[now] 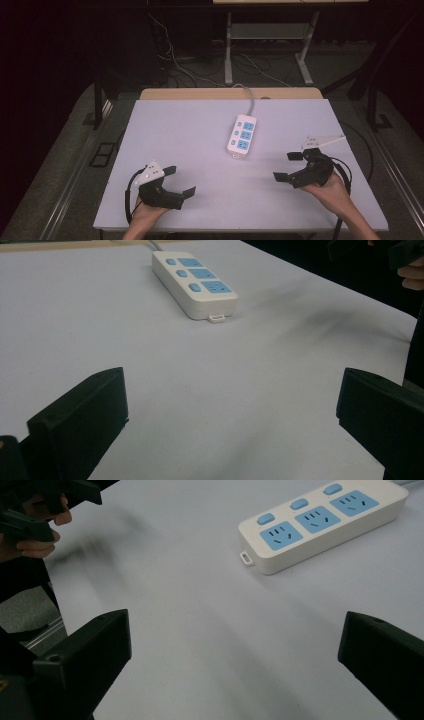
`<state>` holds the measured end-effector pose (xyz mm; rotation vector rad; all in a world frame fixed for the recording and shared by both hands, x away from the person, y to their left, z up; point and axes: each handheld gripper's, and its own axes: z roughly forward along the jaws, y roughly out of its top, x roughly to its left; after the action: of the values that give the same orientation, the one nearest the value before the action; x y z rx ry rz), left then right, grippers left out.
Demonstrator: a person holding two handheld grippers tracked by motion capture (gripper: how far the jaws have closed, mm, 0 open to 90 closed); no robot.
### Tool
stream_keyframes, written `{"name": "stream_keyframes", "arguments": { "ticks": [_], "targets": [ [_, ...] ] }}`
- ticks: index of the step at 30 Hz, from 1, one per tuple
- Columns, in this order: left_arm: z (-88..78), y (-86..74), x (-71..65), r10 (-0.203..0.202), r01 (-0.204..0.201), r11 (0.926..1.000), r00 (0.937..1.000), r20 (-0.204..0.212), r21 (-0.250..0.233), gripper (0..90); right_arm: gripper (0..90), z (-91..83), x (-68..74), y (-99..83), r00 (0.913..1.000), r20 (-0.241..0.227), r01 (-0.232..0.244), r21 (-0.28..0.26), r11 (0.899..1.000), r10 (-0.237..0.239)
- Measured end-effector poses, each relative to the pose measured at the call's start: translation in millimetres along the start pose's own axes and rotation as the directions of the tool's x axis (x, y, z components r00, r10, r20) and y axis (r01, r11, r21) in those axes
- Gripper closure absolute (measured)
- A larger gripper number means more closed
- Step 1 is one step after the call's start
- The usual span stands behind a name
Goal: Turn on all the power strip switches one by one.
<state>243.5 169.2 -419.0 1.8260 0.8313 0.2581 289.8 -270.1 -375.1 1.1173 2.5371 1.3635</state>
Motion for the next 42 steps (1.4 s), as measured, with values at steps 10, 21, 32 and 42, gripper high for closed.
{"name": "stream_keyframes", "arguments": {
  "ticks": [10, 21, 32, 42],
  "targets": [
    [0.3, -0.4, 0.8, -0.002, 0.002, 1.0, 1.0, -0.001, 0.003, 0.0, 0.4, 8.2, -4.5, 16.7, 0.9995, 0.003, 0.032, 0.03, 0.999, -0.032],
    [-0.4, -0.5, 1.8, -0.006, 0.006, 1.0, 1.0, 0.001, 0.006, 0.0, 0.4, 20.7, -6.9, 39.6, 0.9977, 0.001, 0.068, 0.07, 0.995, -0.068],
    [-1.9, -0.2, 4.4, -0.005, 0.005, 1.0, 1.0, -0.004, 0.002, 0.0, 0.5, 36.0, -10.2, 58.8, 0.9968, -0.011, 0.08, 0.097, 0.992, -0.08],
    [-1.1, -0.5, 4.4, -0.007, 0.007, 1.0, 1.0, -0.001, 0.006, 0.0, 0.5, 44.9, -10.7, 73.2, 0.9958, -0.014, 0.091, 0.121, 0.988, -0.09]
  ]
}}
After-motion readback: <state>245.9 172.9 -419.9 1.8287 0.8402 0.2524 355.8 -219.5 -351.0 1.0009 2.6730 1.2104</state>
